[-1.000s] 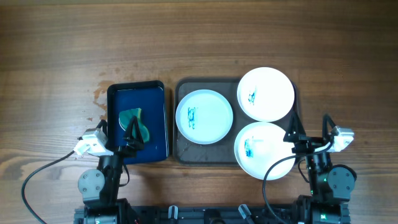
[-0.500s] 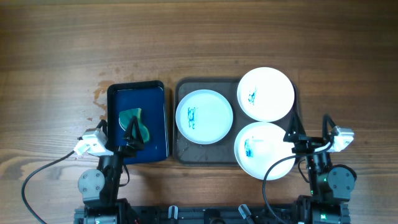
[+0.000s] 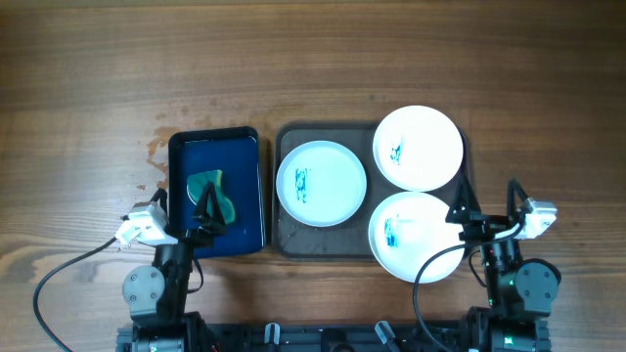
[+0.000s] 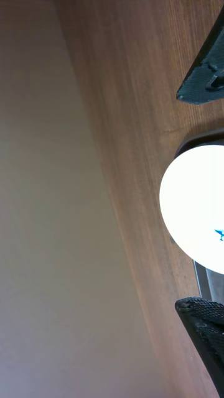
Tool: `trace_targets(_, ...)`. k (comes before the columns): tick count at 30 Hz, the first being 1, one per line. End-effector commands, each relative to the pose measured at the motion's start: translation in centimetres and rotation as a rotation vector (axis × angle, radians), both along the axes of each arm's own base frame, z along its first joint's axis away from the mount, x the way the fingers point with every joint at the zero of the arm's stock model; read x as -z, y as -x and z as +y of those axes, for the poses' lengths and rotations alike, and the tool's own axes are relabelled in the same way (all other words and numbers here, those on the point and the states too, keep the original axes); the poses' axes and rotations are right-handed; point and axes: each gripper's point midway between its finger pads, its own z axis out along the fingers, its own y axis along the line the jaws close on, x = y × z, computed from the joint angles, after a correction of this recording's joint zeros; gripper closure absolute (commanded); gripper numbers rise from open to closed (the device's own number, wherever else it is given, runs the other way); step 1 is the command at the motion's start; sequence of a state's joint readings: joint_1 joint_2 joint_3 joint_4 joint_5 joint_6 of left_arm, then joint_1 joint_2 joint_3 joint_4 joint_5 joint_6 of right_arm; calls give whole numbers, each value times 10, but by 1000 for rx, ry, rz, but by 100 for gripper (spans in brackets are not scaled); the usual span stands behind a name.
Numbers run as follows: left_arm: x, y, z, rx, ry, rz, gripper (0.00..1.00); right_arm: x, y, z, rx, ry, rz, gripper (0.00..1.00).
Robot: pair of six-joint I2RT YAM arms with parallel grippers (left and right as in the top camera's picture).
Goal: Clean dirty plates on tray and stack at the side
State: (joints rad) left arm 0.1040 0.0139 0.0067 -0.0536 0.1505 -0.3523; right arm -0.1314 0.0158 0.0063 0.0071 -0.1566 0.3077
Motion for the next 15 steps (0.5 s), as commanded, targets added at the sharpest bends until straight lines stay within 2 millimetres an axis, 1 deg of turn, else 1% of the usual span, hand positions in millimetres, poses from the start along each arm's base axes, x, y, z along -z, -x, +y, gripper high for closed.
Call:
trace_targets(1,1,0,4,-22,-9,4,0,0,0,1,-3,17,-3,1)
trace_targets(10,-2,0,5,-25,-11,-6,0,0,0,1,-3,18,-3,0)
trace_targets(13,-16,2,4,-21,-93,-35,0,0,0,1,-3,17,-3,0)
trace_targets(14,-24,3,4,-21,-118,-50,0,0,0,1,-3,17,-3,0)
trace_targets(15,-28,4,4,-21,-120,-58,0,0,0,1,-3,17,-3,0)
